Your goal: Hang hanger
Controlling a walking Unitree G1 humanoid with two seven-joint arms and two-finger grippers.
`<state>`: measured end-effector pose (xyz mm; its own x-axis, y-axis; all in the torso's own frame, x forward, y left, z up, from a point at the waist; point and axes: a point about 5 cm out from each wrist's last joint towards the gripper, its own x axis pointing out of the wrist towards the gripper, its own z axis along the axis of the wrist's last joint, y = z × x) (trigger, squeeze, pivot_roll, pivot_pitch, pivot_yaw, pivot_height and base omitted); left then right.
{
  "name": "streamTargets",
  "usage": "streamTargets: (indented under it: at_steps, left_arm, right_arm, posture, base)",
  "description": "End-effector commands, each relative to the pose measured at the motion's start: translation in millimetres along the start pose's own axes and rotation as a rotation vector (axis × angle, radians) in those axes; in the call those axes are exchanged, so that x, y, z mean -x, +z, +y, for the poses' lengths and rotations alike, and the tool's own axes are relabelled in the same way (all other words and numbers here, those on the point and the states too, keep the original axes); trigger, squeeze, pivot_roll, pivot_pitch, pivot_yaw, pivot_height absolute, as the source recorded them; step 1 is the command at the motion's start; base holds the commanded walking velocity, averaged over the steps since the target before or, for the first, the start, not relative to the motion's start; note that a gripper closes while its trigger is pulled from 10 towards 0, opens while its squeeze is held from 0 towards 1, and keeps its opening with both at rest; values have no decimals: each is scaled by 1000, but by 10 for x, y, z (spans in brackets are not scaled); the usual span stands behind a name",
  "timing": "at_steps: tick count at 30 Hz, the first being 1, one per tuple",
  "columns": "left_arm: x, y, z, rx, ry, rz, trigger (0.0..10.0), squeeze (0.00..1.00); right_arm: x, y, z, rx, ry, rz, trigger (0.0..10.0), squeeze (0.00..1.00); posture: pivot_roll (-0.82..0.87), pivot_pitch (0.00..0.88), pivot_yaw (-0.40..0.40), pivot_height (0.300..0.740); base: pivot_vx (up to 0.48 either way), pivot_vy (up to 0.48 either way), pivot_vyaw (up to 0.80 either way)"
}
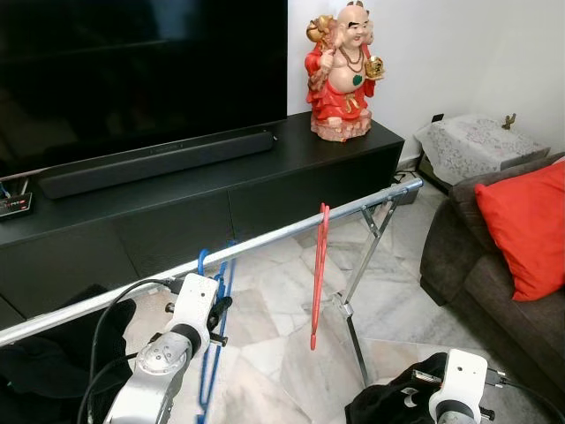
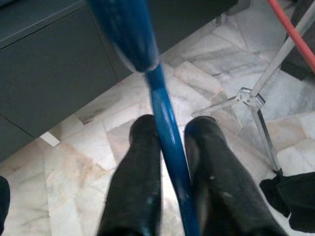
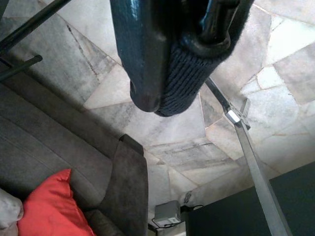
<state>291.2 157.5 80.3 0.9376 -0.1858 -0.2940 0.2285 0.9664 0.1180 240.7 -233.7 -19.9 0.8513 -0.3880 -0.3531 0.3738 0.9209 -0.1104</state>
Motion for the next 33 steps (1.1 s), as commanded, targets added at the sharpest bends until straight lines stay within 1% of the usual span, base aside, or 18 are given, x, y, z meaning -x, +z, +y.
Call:
streamTargets:
  at_steps: [1,9,14,16,18,20,23,28,30,32,33]
  left_arm:
    - [4,-34,11,-21,3,17,0,0]
    - [21,-93,-6,-21,-1,31,0,0]
    - [44,-92,-11,1,5,8,0,0]
    - [60,-85,-1,12,16,-11,0,0]
    - [97,-47,40,31,48,-62,0,0]
    - [113,-30,65,44,66,-85,0,0]
    - [158,22,116,69,102,-147,0,0]
    - [238,62,169,91,132,-212,0,0]
    - [262,57,177,91,134,-218,0,0]
    - [329,9,184,48,116,-224,0,0]
    - [329,9,184,48,116,-224,0,0]
  right_arm:
    - [-6,6,27,-3,7,4,10000,0]
    - [-6,5,30,-3,9,6,10000,0]
    - [-8,4,25,-1,10,8,10000,0]
    - [-9,5,24,-1,10,8,10000,0]
    - [-11,8,24,0,13,8,10000,0]
    - [-11,9,27,1,14,7,10000,0]
    - [-12,10,27,2,16,7,10000,0]
    - [-11,7,23,5,19,8,10000,0]
    - [-10,7,23,5,19,7,10000,0]
    - [-9,5,19,7,19,7,10000,0]
    - [-9,5,19,7,19,7,10000,0]
  posture:
    - [152,36,21,740]
    - [152,36,21,740]
    - [150,37,20,740]
    - [149,36,19,740]
    - [150,37,18,740]
    - [151,39,15,740]
    - [153,41,13,740]
    - [152,42,12,740]
    - [152,43,11,740]
    - [153,44,10,740]
    - [153,44,10,740]
  base:
    - [0,0,0]
    - [0,0,0]
    - [0,0,0]
    - [0,0,0]
    - [0,0,0]
    - [0,0,0]
    - [0,0,0]
    - [0,0,0]
    - [0,0,0]
    - [0,0,0]
    - [0,0,0]
